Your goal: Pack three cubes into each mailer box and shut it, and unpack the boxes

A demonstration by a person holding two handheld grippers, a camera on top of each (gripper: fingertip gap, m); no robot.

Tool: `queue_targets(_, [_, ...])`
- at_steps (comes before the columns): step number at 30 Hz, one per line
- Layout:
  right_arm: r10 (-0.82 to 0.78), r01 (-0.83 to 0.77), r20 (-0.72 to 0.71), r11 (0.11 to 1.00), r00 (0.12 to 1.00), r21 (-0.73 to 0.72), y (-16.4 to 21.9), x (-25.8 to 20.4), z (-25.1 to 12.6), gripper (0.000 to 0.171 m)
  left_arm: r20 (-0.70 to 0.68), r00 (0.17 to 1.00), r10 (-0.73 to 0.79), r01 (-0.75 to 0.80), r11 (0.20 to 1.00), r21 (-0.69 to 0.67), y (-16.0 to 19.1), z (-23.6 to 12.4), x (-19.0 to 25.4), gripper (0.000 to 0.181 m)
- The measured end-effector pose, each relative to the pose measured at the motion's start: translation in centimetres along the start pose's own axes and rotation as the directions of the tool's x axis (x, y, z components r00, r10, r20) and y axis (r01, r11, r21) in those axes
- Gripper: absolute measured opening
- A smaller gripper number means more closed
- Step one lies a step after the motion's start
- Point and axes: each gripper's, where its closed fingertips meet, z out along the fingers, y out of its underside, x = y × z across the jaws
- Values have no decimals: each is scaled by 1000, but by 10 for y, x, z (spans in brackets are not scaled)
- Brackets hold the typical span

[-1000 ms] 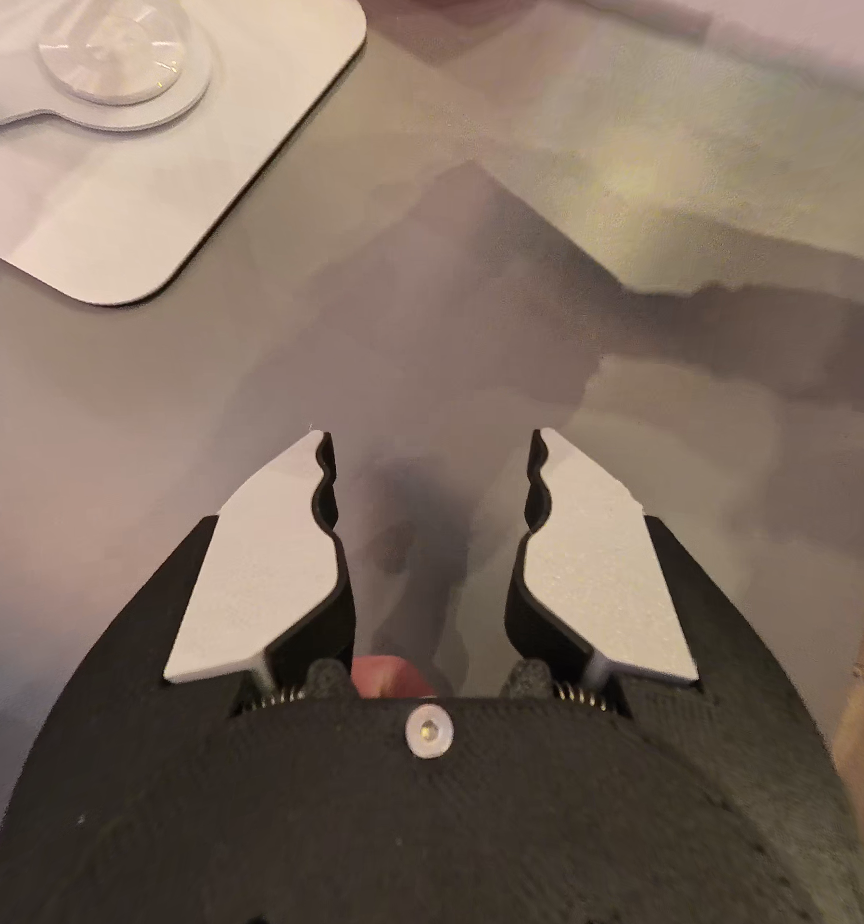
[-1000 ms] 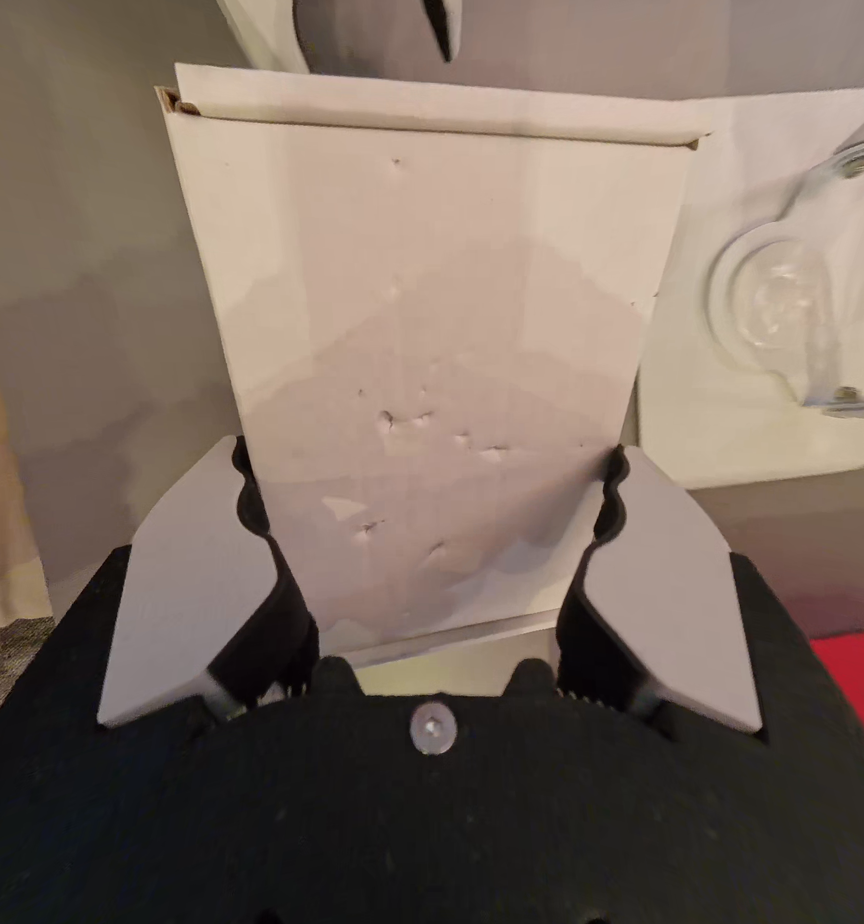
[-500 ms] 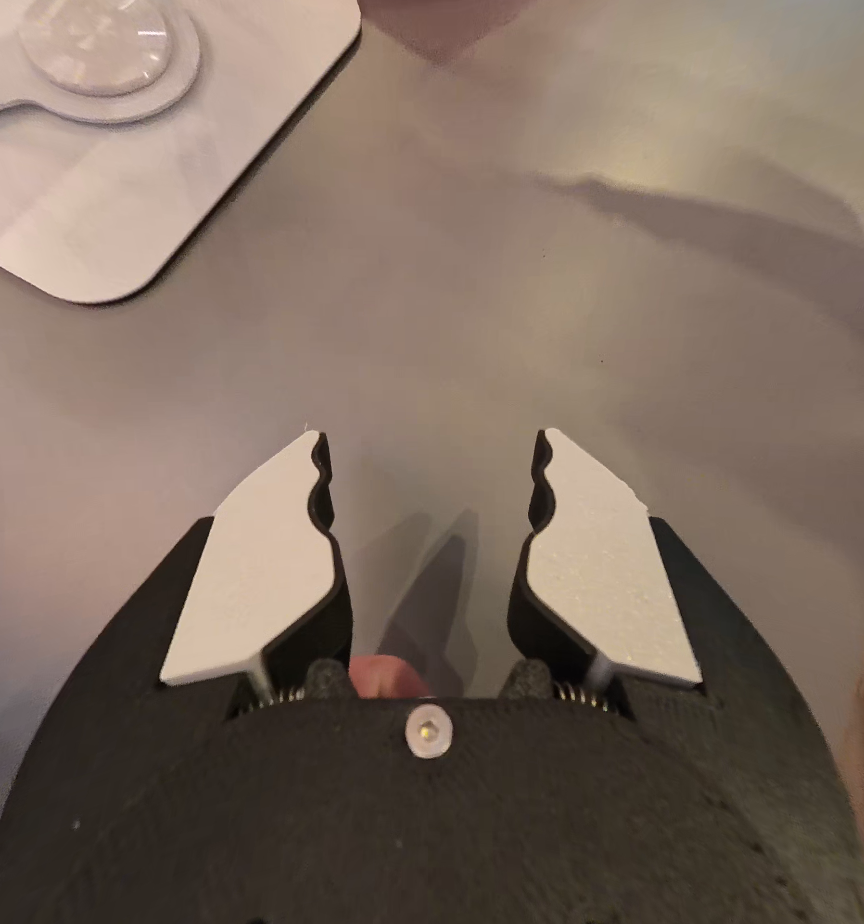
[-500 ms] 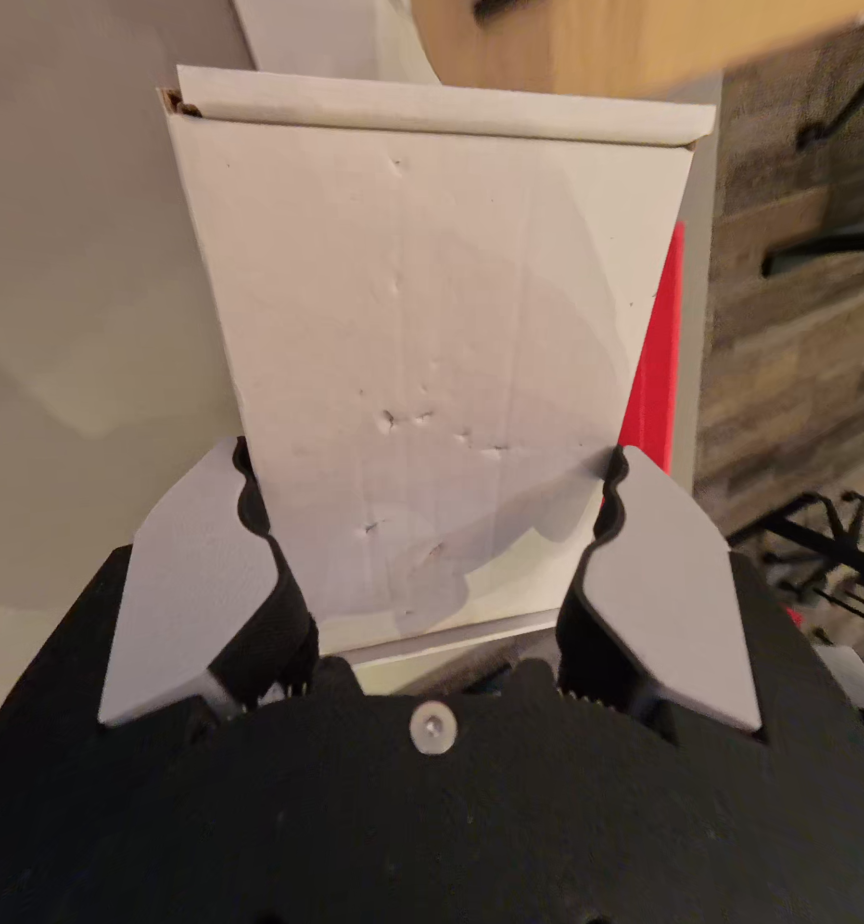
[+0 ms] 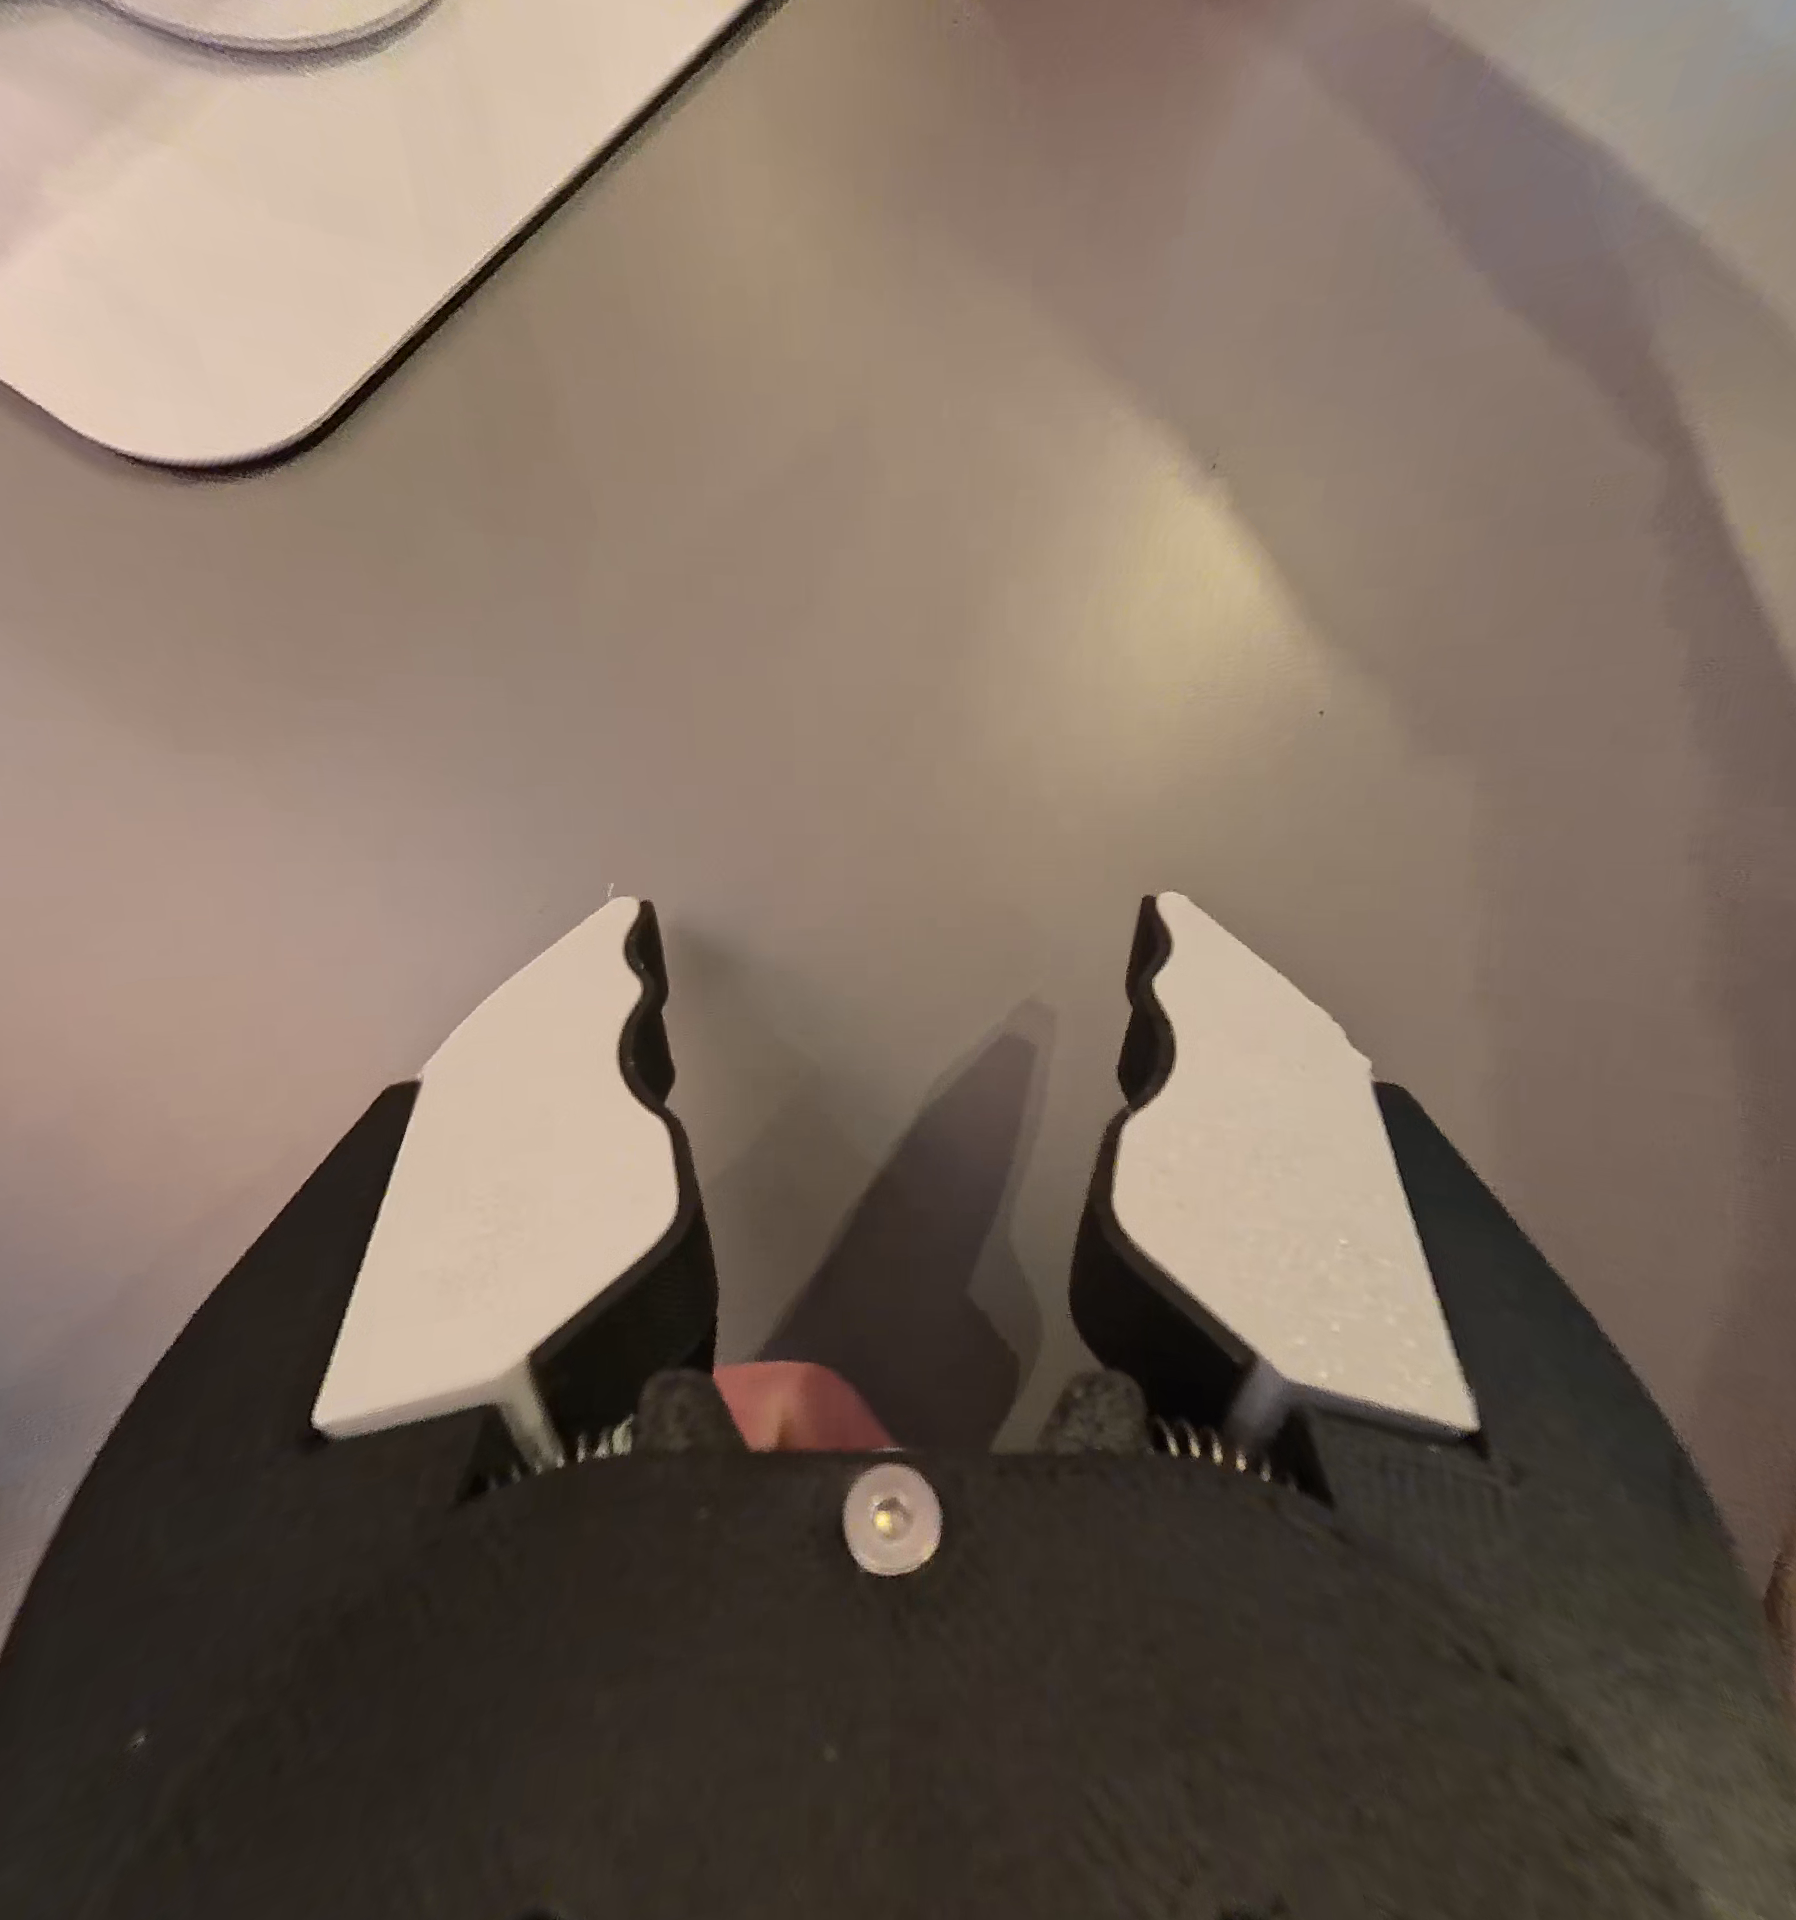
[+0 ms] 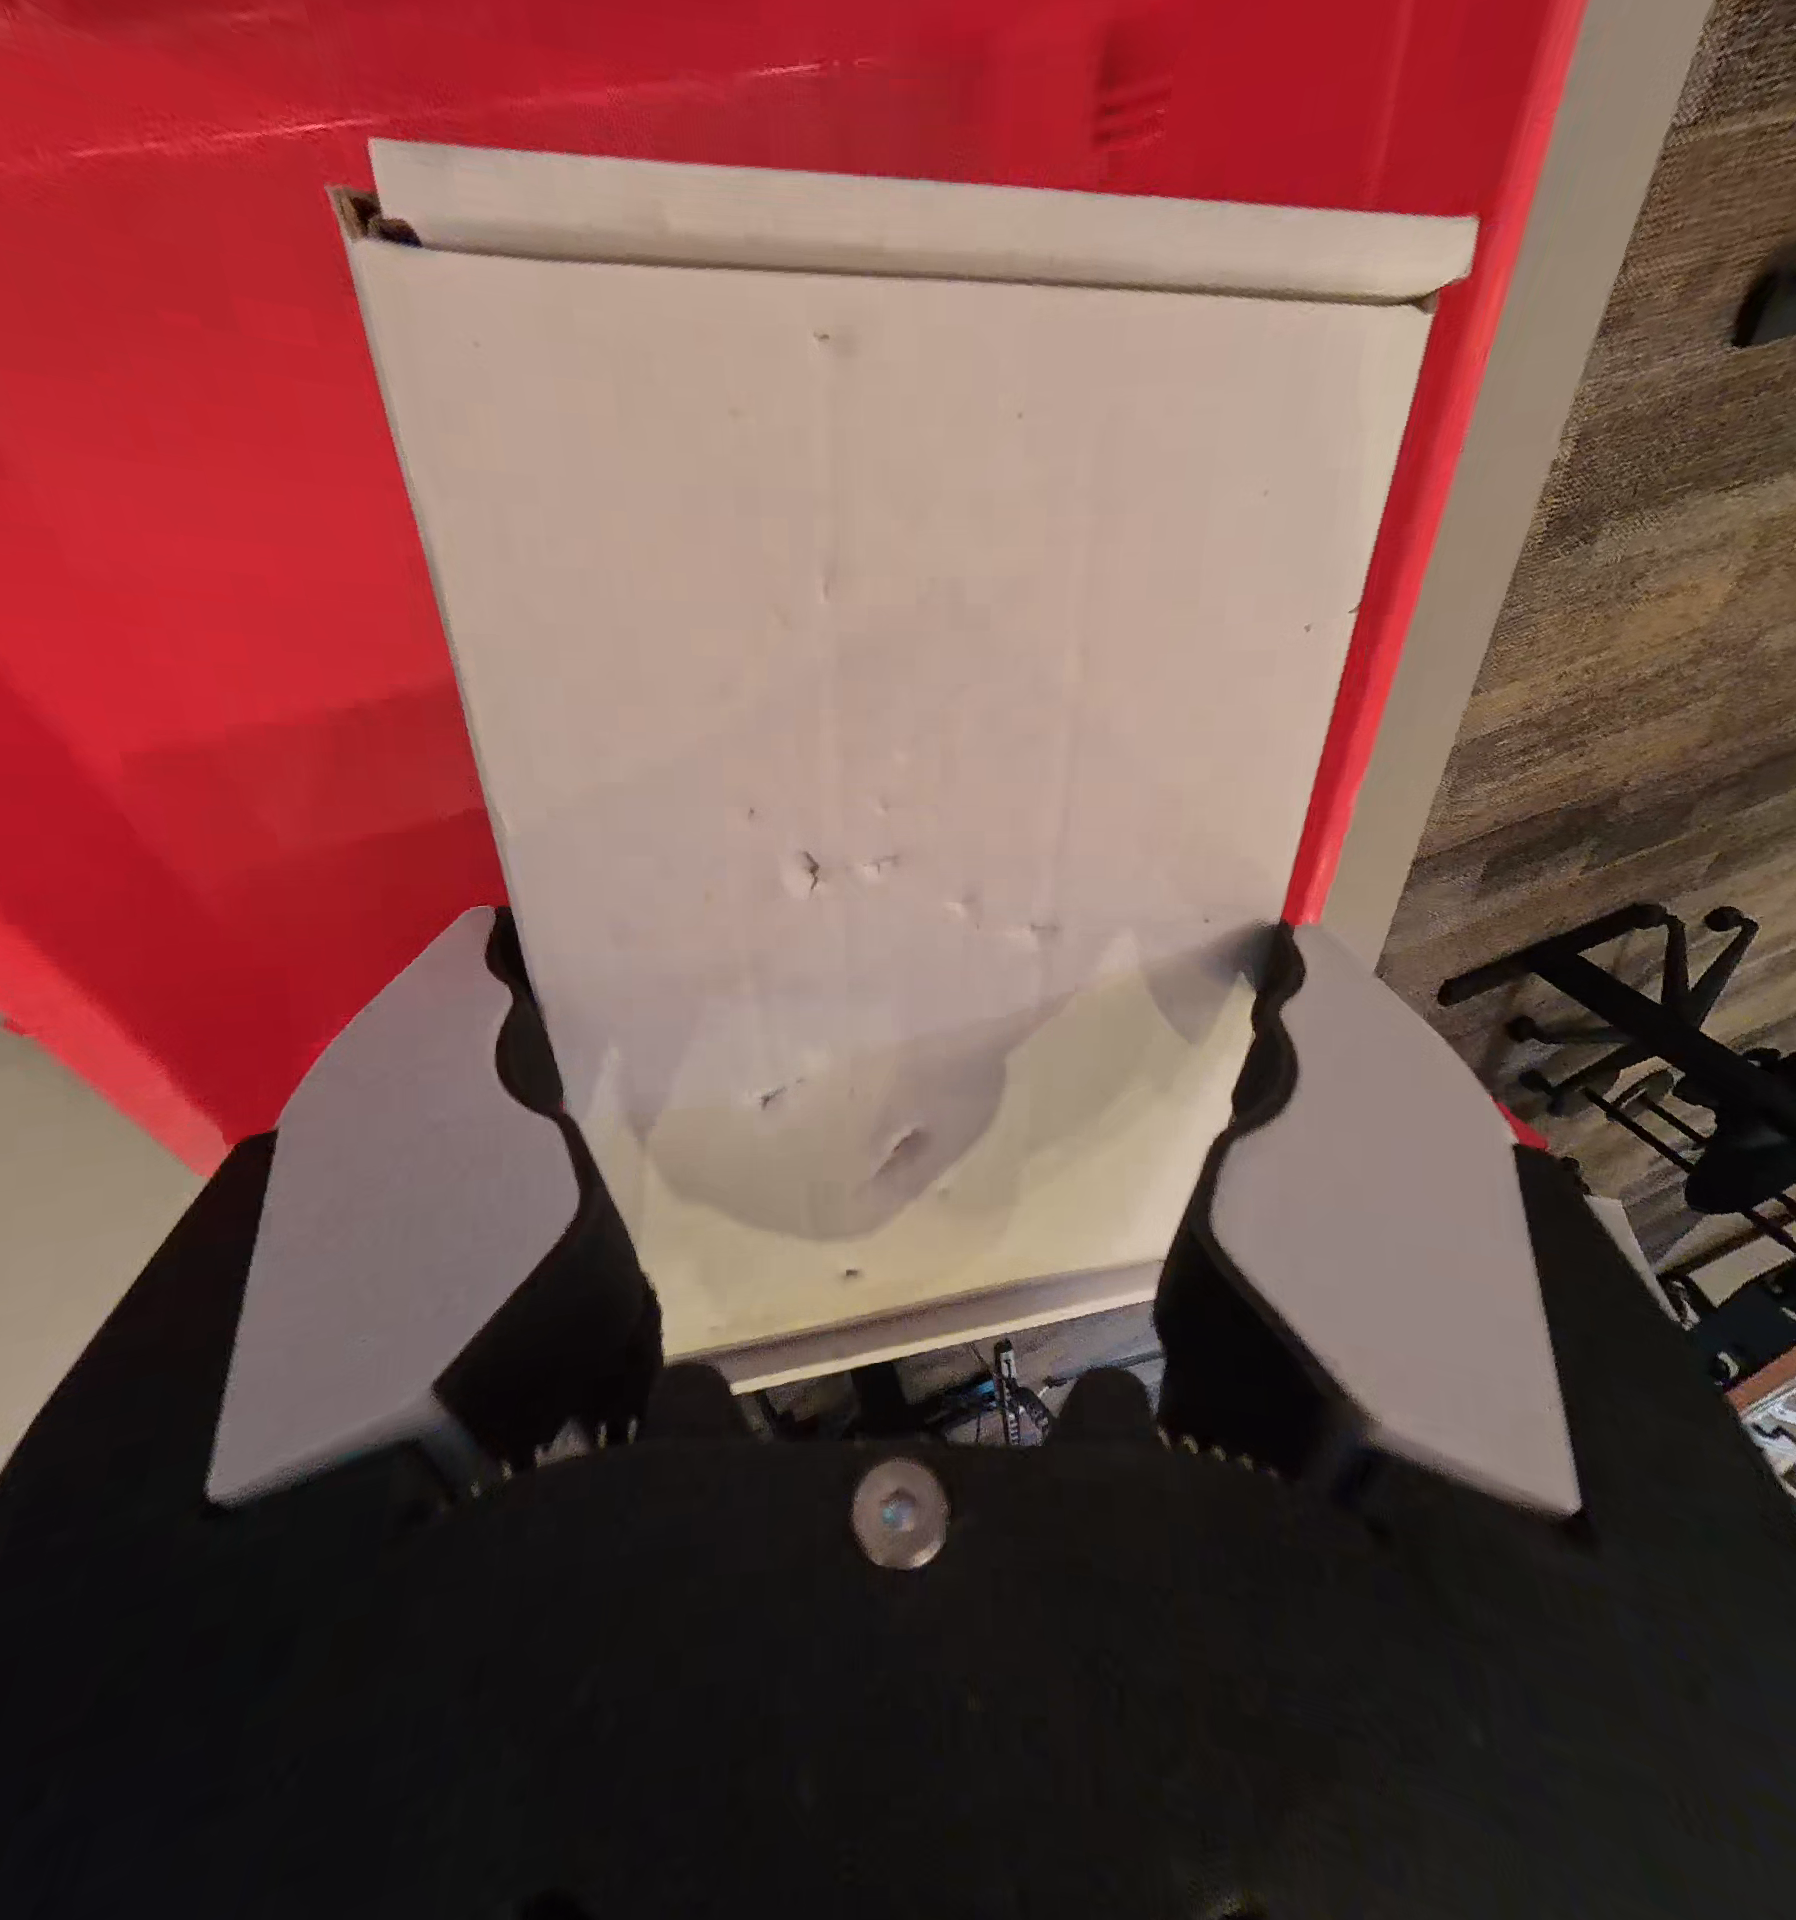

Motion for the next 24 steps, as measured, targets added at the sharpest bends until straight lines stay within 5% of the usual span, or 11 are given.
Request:
queue_targets(17, [-161,163,65,986,985,-31,-26,-9,88,126,-70,997,-32,33,999,3,3,4,6,78])
queue_targets(24, [-154,155,49,987,987,-33,-27,-8,86,121,-59,998,-38,39,999,17,1,2,4,79])
